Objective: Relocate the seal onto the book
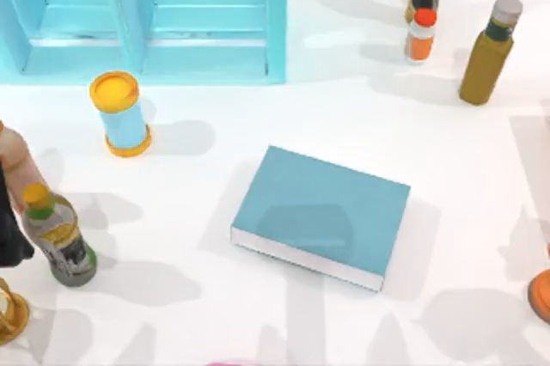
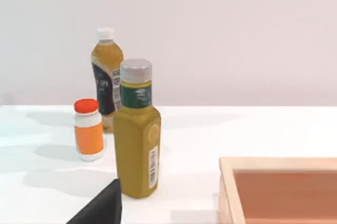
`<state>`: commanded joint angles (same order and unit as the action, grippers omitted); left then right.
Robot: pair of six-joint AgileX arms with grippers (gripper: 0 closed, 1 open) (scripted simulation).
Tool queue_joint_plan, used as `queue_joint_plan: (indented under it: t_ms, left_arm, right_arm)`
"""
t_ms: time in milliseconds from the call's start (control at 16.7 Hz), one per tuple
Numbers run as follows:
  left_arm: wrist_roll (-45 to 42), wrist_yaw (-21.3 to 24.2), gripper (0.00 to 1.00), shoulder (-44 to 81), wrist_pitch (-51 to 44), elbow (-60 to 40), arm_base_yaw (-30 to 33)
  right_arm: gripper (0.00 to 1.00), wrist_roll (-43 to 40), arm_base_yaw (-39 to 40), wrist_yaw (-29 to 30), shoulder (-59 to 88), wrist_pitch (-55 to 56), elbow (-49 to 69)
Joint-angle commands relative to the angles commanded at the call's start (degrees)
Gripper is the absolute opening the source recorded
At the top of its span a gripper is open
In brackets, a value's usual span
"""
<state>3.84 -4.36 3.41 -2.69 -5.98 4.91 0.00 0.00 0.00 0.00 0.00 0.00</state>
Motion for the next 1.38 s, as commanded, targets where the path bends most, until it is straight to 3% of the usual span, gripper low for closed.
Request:
queue_joint_plan:
  t_ms: [240,780,1080,1380]
  left_arm:
    - [-3.6,4.09,1.0,-3.28,2.7,5.46,-4.59]
    - [-3.84,4.36,1.0,-3.41,2.69,5.98,-4.91]
    - [-3.84,4.36,1.0,-3.41,2.69,5.98,-4.91]
    - [-3.84,4.36,1.0,-3.41,2.69,5.98,-4.91]
  right_arm:
    - [1.0,0.0,0.0,0.0,0.0,0.0,0.0]
    - [1.0,-0.51,-0.42,-0.17,1.72,-1.74,1.77]
    - [1.0,-4.96,-4.16,0.01,16.65,-15.03,16.13]
    - [1.0,-11.58,-10.77,1.71,44.15,-34.2,40.68]
